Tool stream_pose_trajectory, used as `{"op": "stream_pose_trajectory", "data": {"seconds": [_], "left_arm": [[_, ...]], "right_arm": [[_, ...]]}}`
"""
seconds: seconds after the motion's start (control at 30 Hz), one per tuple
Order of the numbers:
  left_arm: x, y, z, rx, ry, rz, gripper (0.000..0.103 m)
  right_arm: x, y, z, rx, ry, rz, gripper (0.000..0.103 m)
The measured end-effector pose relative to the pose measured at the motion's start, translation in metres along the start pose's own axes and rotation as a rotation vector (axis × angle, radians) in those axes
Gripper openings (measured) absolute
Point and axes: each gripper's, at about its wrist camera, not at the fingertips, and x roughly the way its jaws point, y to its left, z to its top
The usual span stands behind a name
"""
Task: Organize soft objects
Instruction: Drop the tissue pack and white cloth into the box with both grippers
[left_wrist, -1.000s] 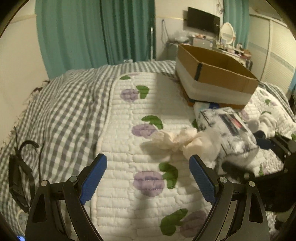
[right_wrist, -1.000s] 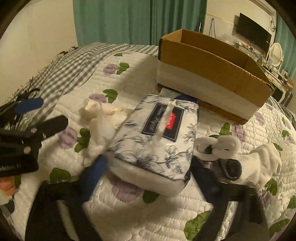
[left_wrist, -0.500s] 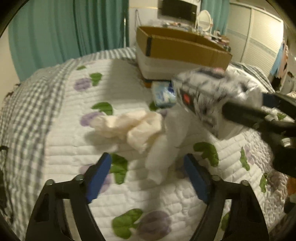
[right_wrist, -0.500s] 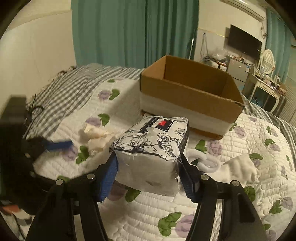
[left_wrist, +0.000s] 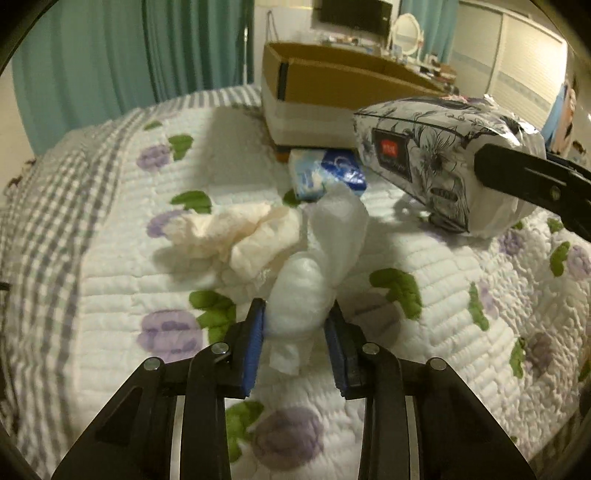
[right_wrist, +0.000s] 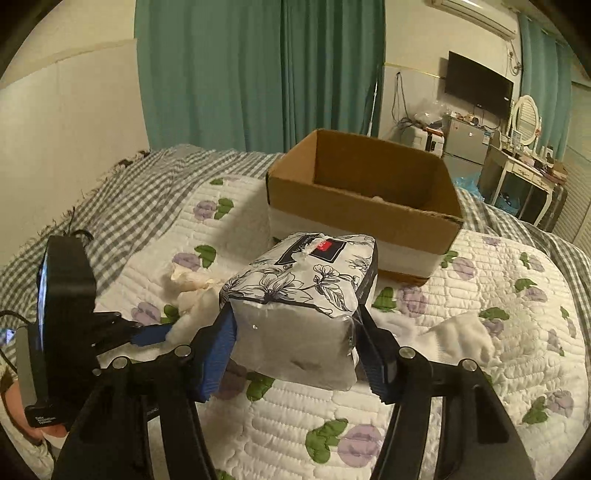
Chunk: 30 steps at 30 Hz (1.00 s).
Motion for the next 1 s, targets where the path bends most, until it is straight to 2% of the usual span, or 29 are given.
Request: {"op": "stream_pose_trajectory", "data": {"seconds": [0.13,0.3,0.43,0.6,0.77,0.9,1.0], "left_arm": [[-0.031,-0.011,0.002,0.017,-0.054,0.010,0.031],[-0.068,-0.026,0.024,0.048,-0.137,0.023,0.031],[-0.095,-0.035,0.058,0.081,-0.215,0.050,0.031],[-0.109,-0.048,0.110,0.102,-0.285,0.073,0.031],[-0.090,-0.056,0.162,0.103,-0.317,0.070,0.031],[-0.044,-0.057,0.203,0.093,-0.297,0.103,0.031],[-0.008,-0.059,0.222,0.098,-0.274,0.130,0.031]], "right_arm": [[-0.028,-0.003,0.002,0.001,-0.050,-0.003,0.061],[-0.064,-0.012,0.016,0.010,-0.129,0.007,0.061],[-0.089,-0.021,0.039,-0.010,-0.191,0.004,0.061],[-0.106,-0.039,0.087,-0.068,-0.257,-0.030,0.061],[-0.091,-0.066,0.135,-0.080,-0.287,-0.054,0.061],[-0.051,-0.091,0.162,-0.061,-0.278,-0.047,0.061],[-0.015,-0.107,0.169,-0.041,-0.253,-0.035,0.061]]}}
